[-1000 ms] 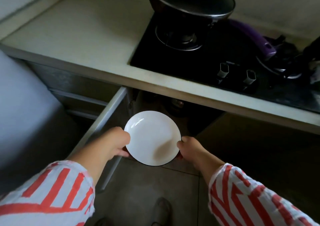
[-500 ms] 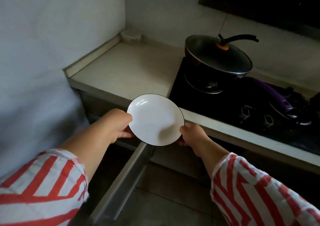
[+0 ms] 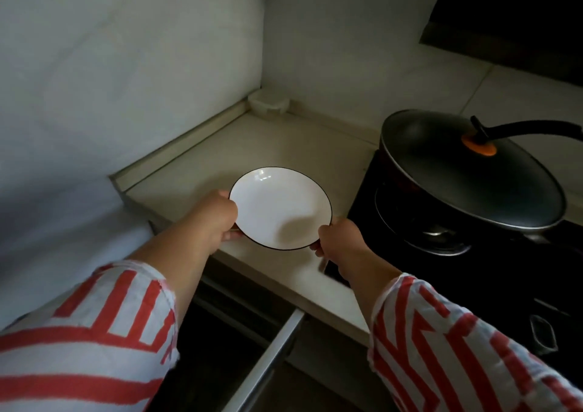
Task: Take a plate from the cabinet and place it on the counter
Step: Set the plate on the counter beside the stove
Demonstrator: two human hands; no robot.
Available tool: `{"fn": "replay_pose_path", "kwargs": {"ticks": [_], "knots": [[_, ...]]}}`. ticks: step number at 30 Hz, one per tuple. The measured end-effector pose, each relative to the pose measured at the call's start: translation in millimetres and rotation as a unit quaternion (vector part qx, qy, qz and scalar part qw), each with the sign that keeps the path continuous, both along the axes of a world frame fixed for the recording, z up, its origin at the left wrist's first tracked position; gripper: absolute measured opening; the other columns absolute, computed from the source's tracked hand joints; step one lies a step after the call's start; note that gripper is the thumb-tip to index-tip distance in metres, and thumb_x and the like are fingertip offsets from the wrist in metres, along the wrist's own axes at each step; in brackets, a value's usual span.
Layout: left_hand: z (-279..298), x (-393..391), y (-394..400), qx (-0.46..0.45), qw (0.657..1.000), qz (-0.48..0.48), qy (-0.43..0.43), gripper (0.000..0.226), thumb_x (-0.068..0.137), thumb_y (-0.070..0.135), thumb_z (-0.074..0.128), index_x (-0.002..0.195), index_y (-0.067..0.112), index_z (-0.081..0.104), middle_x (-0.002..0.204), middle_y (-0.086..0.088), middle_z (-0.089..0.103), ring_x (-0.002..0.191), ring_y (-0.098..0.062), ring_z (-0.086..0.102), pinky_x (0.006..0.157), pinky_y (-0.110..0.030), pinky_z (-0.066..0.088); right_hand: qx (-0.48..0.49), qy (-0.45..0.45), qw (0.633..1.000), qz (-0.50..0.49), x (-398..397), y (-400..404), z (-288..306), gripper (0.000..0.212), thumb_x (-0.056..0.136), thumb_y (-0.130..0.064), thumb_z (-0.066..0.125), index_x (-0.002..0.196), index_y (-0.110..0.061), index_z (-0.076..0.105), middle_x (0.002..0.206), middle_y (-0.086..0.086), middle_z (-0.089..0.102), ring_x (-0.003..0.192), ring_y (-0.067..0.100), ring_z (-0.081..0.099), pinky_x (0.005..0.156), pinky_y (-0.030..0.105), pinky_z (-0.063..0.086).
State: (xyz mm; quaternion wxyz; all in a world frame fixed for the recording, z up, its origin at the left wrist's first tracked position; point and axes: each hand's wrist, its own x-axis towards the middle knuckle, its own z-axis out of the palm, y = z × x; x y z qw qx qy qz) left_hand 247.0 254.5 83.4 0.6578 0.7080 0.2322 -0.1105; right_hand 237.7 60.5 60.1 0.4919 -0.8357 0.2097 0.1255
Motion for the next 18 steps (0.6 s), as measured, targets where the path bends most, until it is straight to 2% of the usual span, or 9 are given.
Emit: {"fn": "replay_pose_path", "kwargs": {"ticks": [3, 5, 7, 9, 13, 18], "knots": [[-7, 24, -8, -0.004, 1.000, 0.017, -0.001, 0.037, 0.085, 0.003, 0.038, 0.110, 0.017, 0.062, 0.085, -0.001, 0.067, 0.070, -0.017, 0.062, 0.058, -0.030, 0.053, -0.006, -0.008, 1.000, 0.008, 27, -5, -6, 0.024, 0.084, -0.004, 0.038, 0.097, -0.004, 0.058, 0.061, 0.006, 0.066, 0.050, 0.015, 0.058, 0.054, 0.027, 0.045], [-13, 35, -12, -0.008, 1.000, 0.026, 0.000, 0.040, 0.085, 0.003, 0.036, 0.113, 0.017, 0.061, 0.093, -0.004, 0.068, 0.073, -0.019, 0.062, 0.064, -0.030, 0.054, -0.004, -0.007, 1.000, 0.006, 40, -9, -11, 0.021, 0.083, -0.003, 0.038, 0.086, -0.007, 0.059, 0.059, 0.005, 0.065, 0.047, 0.015, 0.058, 0.048, 0.025, 0.044], [-19, 43, -15, -0.008, 1.000, 0.030, 0.004, 0.044, 0.085, 0.002, 0.035, 0.117, 0.017, 0.061, 0.101, -0.006, 0.067, 0.080, -0.022, 0.063, 0.070, -0.032, 0.055, -0.003, -0.006, 1.000, 0.003, 51, -10, -15, 0.023, 0.082, -0.002, 0.039, 0.072, -0.011, 0.057, 0.057, 0.005, 0.065, 0.046, 0.015, 0.059, 0.048, 0.024, 0.048], [-25, 49, -17, -0.006, 0.999, 0.032, 0.006, 0.046, 0.084, 0.000, 0.034, 0.119, 0.016, 0.060, 0.105, -0.007, 0.067, 0.086, -0.024, 0.063, 0.074, -0.034, 0.055, -0.006, -0.001, 1.000, 0.005, 59, -12, -19, 0.025, 0.081, -0.003, 0.039, 0.067, -0.013, 0.057, 0.060, 0.006, 0.066, 0.051, 0.018, 0.062, 0.054, 0.027, 0.052], [-32, 59, -20, -0.019, 0.999, 0.044, 0.011, 0.048, 0.083, -0.004, 0.031, 0.119, 0.011, 0.059, 0.107, -0.012, 0.065, 0.091, -0.029, 0.061, 0.082, -0.043, 0.054, -0.025, 0.005, 1.000, 0.011, 68, -12, -25, 0.019, 0.081, -0.006, 0.040, 0.086, -0.007, 0.058, 0.091, 0.020, 0.067, 0.087, 0.038, 0.067, 0.081, 0.047, 0.058], [-35, 67, -20, -0.029, 0.998, 0.046, 0.011, 0.047, 0.083, -0.005, 0.030, 0.115, 0.012, 0.059, 0.110, -0.012, 0.063, 0.096, -0.029, 0.060, 0.087, -0.044, 0.052, -0.019, 0.012, 1.000, 0.007, 75, -13, -28, 0.025, 0.081, -0.006, 0.040, 0.094, -0.002, 0.061, 0.096, 0.023, 0.068, 0.091, 0.040, 0.066, 0.083, 0.048, 0.057]]}}
